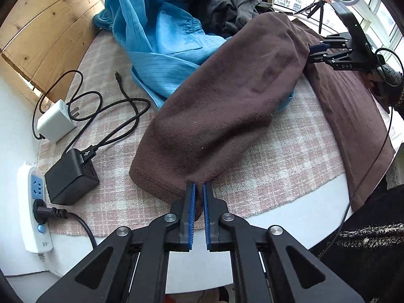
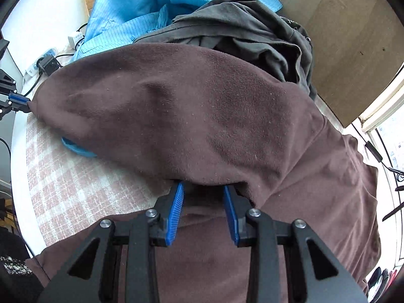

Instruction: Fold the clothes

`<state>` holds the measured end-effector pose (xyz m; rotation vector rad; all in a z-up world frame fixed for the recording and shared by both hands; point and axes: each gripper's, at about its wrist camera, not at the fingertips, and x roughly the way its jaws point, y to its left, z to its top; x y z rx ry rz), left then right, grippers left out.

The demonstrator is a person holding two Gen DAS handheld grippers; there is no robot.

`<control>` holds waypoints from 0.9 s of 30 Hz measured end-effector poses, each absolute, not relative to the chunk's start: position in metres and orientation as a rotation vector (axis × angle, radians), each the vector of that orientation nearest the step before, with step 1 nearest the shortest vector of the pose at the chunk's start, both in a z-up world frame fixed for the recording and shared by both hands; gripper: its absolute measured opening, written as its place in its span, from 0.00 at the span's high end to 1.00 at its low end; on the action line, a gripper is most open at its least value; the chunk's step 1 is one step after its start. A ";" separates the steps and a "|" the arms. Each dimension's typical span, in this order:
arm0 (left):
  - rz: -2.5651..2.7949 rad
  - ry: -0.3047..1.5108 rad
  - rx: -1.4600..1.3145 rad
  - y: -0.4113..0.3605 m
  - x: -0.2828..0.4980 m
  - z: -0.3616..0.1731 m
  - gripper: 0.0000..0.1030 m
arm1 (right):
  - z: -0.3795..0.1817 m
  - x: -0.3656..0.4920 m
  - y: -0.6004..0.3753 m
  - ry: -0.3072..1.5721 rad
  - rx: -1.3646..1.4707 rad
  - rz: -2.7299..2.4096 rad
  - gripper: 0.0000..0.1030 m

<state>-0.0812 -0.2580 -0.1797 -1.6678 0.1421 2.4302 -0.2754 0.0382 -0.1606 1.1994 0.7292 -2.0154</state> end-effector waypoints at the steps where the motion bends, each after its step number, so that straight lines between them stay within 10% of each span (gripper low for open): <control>1: 2.427 0.173 -1.663 -0.257 -0.079 -0.175 0.95 | -0.162 -0.279 0.037 0.733 1.207 -2.015 0.69; 10: 2.260 0.173 -1.753 -0.250 -0.062 -0.205 0.94 | -0.165 -0.297 0.034 0.637 1.295 -1.925 0.69; 17: 2.344 0.173 -1.731 -0.267 -0.064 -0.163 0.72 | -0.079 -0.306 0.116 0.233 1.204 -2.002 0.69; 27: 2.322 0.157 -1.530 -0.207 -0.193 -0.144 0.59 | -0.080 -0.339 0.150 0.197 1.215 -2.113 0.69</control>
